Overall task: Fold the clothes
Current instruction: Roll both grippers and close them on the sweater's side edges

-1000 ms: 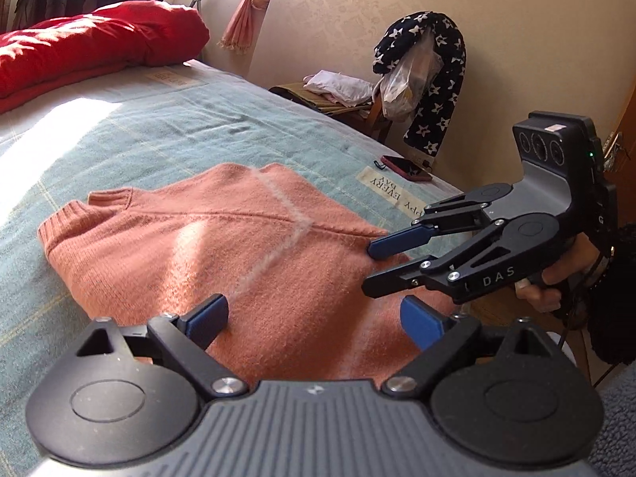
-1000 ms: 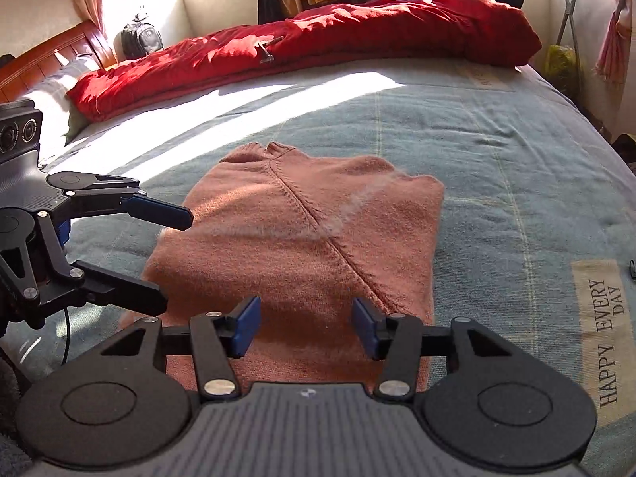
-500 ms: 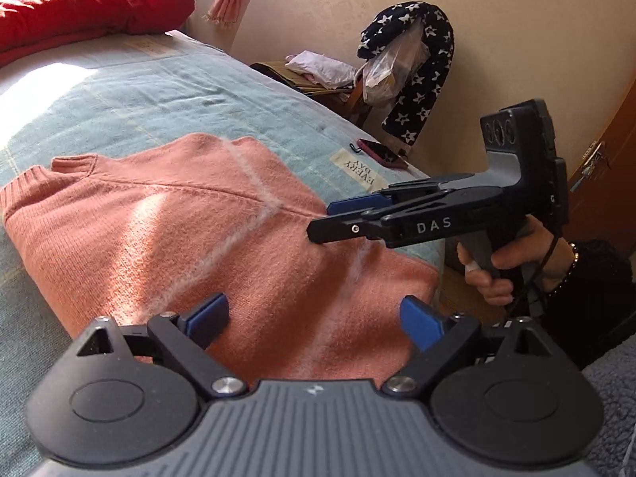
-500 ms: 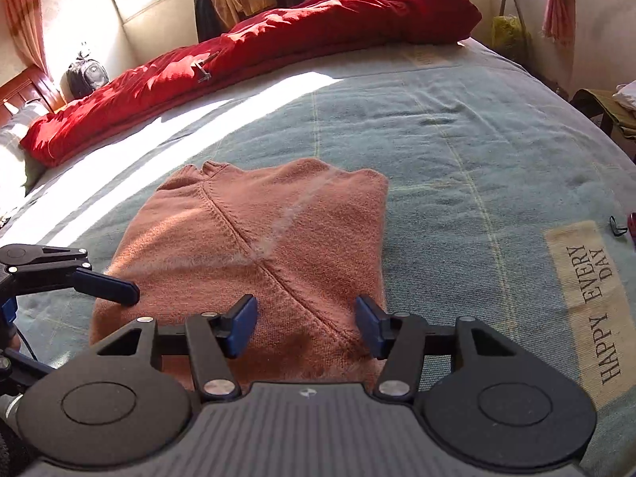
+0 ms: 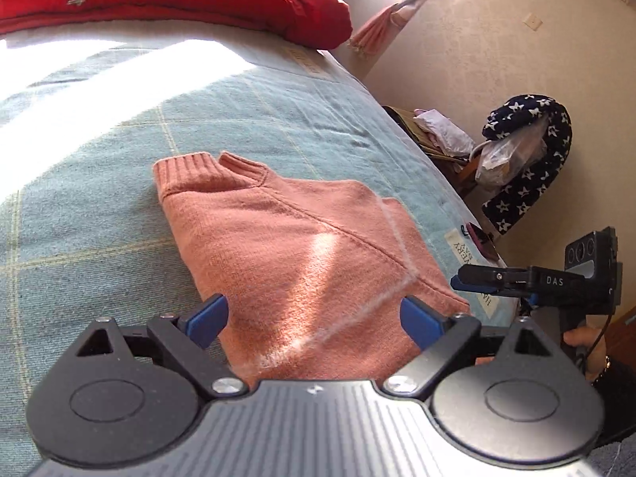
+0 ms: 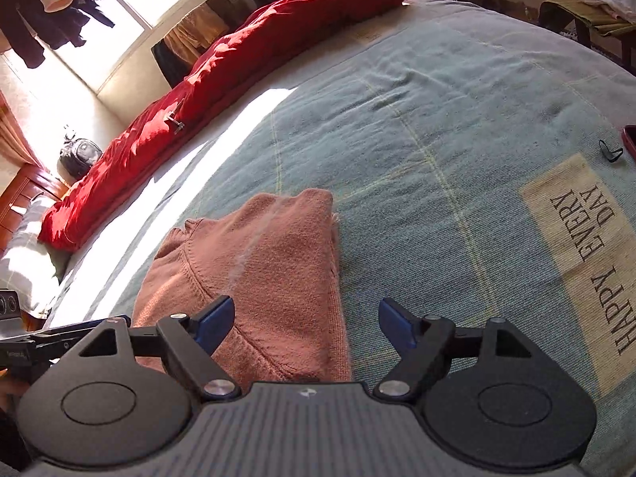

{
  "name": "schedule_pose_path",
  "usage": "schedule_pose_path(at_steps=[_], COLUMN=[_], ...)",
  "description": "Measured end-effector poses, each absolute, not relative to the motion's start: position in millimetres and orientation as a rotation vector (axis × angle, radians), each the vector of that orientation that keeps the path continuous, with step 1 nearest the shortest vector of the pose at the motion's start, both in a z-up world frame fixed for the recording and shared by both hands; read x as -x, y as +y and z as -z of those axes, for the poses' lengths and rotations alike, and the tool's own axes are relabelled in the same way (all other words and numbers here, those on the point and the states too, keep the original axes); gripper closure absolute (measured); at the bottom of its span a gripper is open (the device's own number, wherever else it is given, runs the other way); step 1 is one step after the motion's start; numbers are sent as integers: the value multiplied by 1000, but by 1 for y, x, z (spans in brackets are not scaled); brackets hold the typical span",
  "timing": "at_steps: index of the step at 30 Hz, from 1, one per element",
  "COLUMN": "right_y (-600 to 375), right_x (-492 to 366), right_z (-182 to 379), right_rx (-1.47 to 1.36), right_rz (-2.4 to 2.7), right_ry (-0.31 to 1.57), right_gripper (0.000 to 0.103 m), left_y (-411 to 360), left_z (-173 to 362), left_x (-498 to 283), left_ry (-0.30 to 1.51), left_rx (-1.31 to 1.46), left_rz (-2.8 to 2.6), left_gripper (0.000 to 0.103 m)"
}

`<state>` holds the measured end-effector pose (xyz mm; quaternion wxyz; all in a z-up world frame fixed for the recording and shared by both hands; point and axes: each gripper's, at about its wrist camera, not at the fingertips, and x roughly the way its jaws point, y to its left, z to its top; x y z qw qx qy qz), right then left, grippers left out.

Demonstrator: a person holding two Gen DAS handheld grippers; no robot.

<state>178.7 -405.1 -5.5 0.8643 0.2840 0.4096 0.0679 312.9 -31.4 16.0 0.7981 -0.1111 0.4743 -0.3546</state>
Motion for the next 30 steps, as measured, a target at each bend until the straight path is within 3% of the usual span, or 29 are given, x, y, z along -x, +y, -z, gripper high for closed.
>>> schedule_pose_path(at_steps=[7,12,30], right_y=[-421,-447,-491], right_x=[-179,-195,-230], right_z=[32,44,69], right_rx=[-740,-867,-956], right_rz=[-249,-358,-766], right_ry=[884,898,958], right_gripper=[15,4,1], left_y=[-33,-41,-52], left_z=[0,6,14], left_x=[-315,-308,-273], left_ry=[1089,1087,952], left_rx=[366,384,496], left_rz=[635,557,331], left_gripper=[10,10,10])
